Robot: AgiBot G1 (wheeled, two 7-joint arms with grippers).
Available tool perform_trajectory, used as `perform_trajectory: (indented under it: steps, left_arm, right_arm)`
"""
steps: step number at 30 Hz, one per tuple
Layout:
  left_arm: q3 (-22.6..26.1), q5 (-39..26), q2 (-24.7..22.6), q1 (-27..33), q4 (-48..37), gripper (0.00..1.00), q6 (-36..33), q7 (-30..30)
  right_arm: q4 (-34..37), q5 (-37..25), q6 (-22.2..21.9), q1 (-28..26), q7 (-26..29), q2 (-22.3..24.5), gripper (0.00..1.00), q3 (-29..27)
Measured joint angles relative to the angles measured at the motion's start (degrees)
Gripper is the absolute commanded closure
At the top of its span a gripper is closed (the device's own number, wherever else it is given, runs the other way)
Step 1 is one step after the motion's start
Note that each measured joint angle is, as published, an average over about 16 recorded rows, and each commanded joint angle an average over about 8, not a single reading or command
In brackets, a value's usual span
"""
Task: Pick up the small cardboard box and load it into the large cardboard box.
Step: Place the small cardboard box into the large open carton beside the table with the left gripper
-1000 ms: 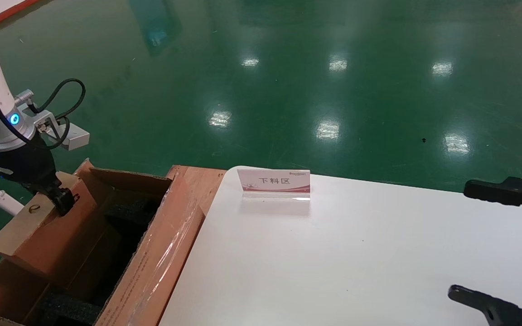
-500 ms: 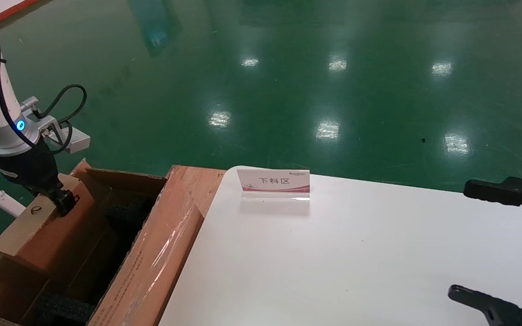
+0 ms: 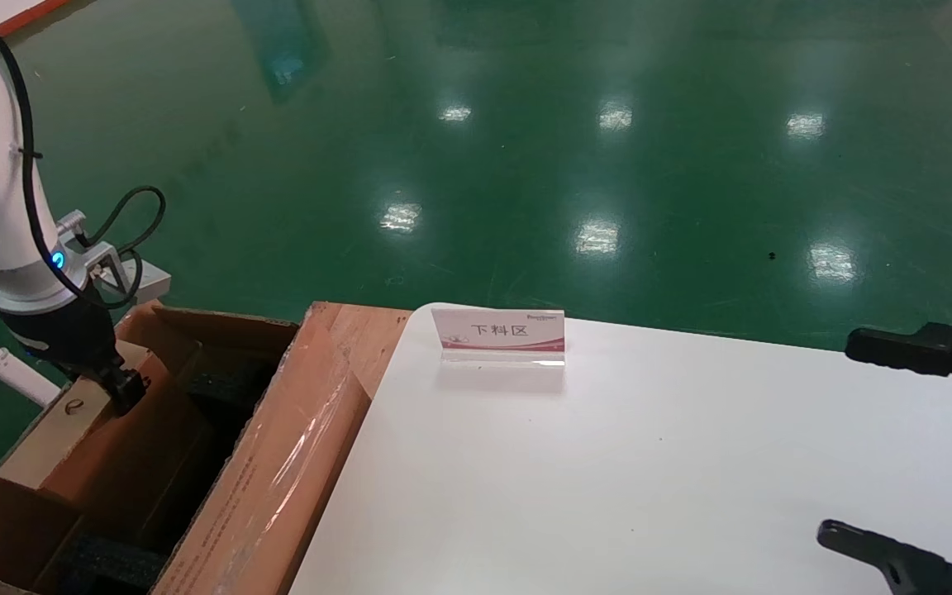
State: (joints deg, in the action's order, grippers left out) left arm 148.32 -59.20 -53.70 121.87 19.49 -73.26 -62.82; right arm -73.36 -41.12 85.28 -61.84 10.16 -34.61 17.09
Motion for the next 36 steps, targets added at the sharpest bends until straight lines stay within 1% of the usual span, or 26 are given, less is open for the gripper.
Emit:
perform_trajectory:
  steps: [1,7,8,9,36]
  left_arm:
    - [0.0,0.1,-0.1,-0.4,-0.5,0.91,-0.1,0.1]
    - [-0.1,0.5,-0.8,-2.3,-2.6,0.16,-0.6,0.6]
    - [-0.1,0.5,-0.8,-2.5,-2.8,0.07,-0.6,0.7]
    - [-0.1,0.5,-0.9,-2.7,-3.1,0.00,-0.7,0.7]
    - [-0.1,0.1,-1.0,-2.5,-2.9,0.00,-0.7,0.9]
  right_arm:
    - [0.0,0.0,0.0,0.0,0.0,0.0,0.00,0.0]
    - [0.0,0.0,0.0,0.0,0.0,0.0,0.00,0.0]
    - [0.0,0.0,0.0,0.0,0.0,0.0,0.00,0.0]
    - [0.0,0.0,0.0,0.0,0.0,0.0,0.00,0.0]
    - [0.0,0.0,0.0,0.0,0.0,0.0,0.00,0.0]
